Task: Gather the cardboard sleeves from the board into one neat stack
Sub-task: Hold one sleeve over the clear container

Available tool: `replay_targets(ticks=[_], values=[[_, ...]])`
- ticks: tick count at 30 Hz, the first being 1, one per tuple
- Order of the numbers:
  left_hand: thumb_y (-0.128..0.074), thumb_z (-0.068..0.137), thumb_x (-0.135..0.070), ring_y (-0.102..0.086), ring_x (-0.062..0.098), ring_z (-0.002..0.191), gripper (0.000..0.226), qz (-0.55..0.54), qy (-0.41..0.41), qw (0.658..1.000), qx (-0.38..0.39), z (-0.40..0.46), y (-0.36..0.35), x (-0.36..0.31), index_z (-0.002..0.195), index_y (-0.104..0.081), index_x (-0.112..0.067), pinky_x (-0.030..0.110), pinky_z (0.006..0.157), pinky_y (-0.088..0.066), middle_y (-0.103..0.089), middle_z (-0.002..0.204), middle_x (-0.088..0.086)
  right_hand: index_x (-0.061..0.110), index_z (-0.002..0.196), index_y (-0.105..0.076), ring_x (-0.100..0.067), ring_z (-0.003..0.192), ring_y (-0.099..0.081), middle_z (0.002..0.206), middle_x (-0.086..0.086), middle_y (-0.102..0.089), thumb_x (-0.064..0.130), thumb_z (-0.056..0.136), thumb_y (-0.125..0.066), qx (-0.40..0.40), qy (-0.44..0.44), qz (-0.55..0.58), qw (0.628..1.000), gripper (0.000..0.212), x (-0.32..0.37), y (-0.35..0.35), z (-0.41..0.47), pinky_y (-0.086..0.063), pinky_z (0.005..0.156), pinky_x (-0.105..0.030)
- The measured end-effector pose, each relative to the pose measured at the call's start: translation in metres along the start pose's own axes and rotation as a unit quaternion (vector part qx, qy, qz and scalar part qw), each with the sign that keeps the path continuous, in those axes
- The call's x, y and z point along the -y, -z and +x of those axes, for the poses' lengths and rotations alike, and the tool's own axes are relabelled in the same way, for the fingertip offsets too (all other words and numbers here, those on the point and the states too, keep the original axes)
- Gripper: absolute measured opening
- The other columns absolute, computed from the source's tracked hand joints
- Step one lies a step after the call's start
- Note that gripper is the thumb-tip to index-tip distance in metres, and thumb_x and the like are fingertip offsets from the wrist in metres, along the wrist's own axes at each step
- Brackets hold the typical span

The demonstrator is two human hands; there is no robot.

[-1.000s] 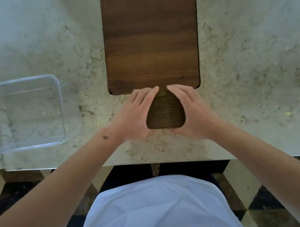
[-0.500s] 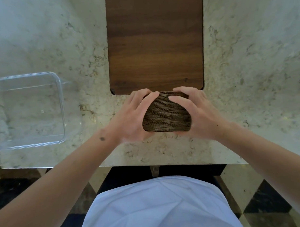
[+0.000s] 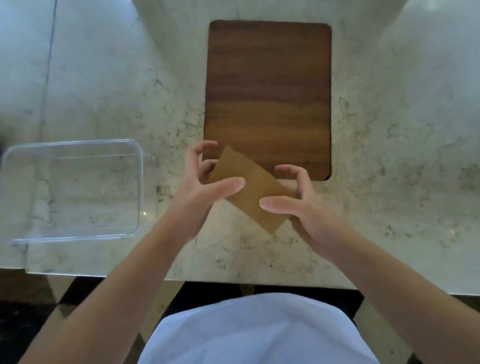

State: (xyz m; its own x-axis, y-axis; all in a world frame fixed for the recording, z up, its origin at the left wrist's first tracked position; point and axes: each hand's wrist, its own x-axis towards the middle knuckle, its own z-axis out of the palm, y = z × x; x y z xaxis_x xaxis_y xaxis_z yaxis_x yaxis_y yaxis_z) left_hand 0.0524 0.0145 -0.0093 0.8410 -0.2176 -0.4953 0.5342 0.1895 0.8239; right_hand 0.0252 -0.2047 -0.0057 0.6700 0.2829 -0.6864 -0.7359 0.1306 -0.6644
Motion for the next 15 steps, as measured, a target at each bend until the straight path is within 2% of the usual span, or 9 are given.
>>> replay_targets(ticks=[2, 4, 5, 7, 10, 12, 15], values=[[-0.087, 0.065, -0.022, -0.073, 0.02, 0.089, 0.091, -0.069, -0.012, 0.996, -0.06, -0.008, 0.001, -0.002, 0.142, -0.039, -0.026, 0.03, 0.072, -0.059, -0.069, 0.11, 0.01, 0.031, 0.13, -0.045, -0.025, 0.093, -0.076, 0.112, -0.008, -0.075, 0.029, 0.051, -0.096, -0.016, -0.014, 0.055, 0.998, 0.094, 0.003, -0.022, 0.003, -0.058, 0.073, -0.034], [-0.087, 0.066, -0.023, -0.074, 0.017, 0.088, 0.092, -0.098, -0.032, 0.99, -0.099, -0.018, 0.008, -0.007, 0.143, -0.037, -0.023, 0.028, 0.072, -0.058, -0.076, 0.1, 0.0, 0.028, 0.128, -0.046, -0.016, 0.086, -0.077, 0.099, 0.001, -0.078, 0.033, 0.048, -0.096, -0.026, -0.013, 0.07, 0.997, 0.095, 0.009, -0.047, 0.006, -0.055, 0.075, -0.033], [-0.087, 0.066, -0.022, -0.074, 0.016, 0.089, 0.092, -0.105, -0.037, 0.988, -0.104, -0.02, 0.01, -0.008, 0.143, -0.036, -0.021, 0.028, 0.073, -0.059, -0.077, 0.099, -0.002, 0.028, 0.127, -0.046, -0.012, 0.083, -0.076, 0.094, 0.004, -0.079, 0.035, 0.046, -0.095, -0.03, -0.012, 0.074, 0.997, 0.095, 0.011, -0.056, 0.008, -0.053, 0.074, -0.032], [-0.087, 0.065, -0.019, -0.074, 0.018, 0.095, 0.093, -0.123, -0.052, 0.984, -0.116, -0.032, 0.021, -0.017, 0.141, -0.034, -0.023, 0.032, 0.079, -0.059, -0.072, 0.11, 0.005, 0.027, 0.127, -0.045, -0.008, 0.082, -0.076, 0.092, 0.005, -0.079, 0.037, 0.046, -0.094, -0.034, -0.003, 0.076, 0.997, 0.096, 0.012, -0.083, 0.011, -0.052, 0.073, -0.029], [-0.085, 0.066, -0.017, -0.072, 0.023, 0.105, 0.094, -0.165, -0.071, 0.974, -0.14, -0.051, 0.043, -0.027, 0.142, -0.03, -0.021, 0.041, 0.091, -0.059, -0.063, 0.121, 0.011, 0.029, 0.127, -0.042, -0.009, 0.091, -0.075, 0.093, 0.012, -0.078, 0.041, 0.047, -0.097, -0.027, 0.021, 0.05, 0.998, 0.098, 0.011, -0.123, 0.015, -0.053, 0.085, -0.035], [-0.084, 0.069, -0.017, -0.068, 0.032, 0.115, 0.09, -0.18, -0.073, 0.97, -0.148, -0.063, 0.057, -0.029, 0.143, -0.032, -0.021, 0.054, 0.099, -0.056, -0.061, 0.128, 0.018, 0.029, 0.129, -0.041, -0.011, 0.098, -0.074, 0.098, 0.014, -0.078, 0.046, 0.047, -0.098, -0.016, 0.03, 0.037, 0.999, 0.101, 0.007, -0.146, 0.017, -0.054, 0.092, -0.039], [-0.083, 0.073, -0.016, -0.06, 0.046, 0.124, 0.082, -0.183, -0.064, 0.967, -0.163, -0.082, 0.085, -0.028, 0.14, -0.036, -0.024, 0.07, 0.101, -0.047, -0.058, 0.135, 0.023, 0.029, 0.133, -0.042, -0.015, 0.103, -0.074, 0.105, 0.005, -0.078, 0.051, 0.045, -0.098, -0.002, 0.024, 0.017, 1.0, 0.106, -0.001, -0.181, 0.025, -0.054, 0.09, -0.036]])
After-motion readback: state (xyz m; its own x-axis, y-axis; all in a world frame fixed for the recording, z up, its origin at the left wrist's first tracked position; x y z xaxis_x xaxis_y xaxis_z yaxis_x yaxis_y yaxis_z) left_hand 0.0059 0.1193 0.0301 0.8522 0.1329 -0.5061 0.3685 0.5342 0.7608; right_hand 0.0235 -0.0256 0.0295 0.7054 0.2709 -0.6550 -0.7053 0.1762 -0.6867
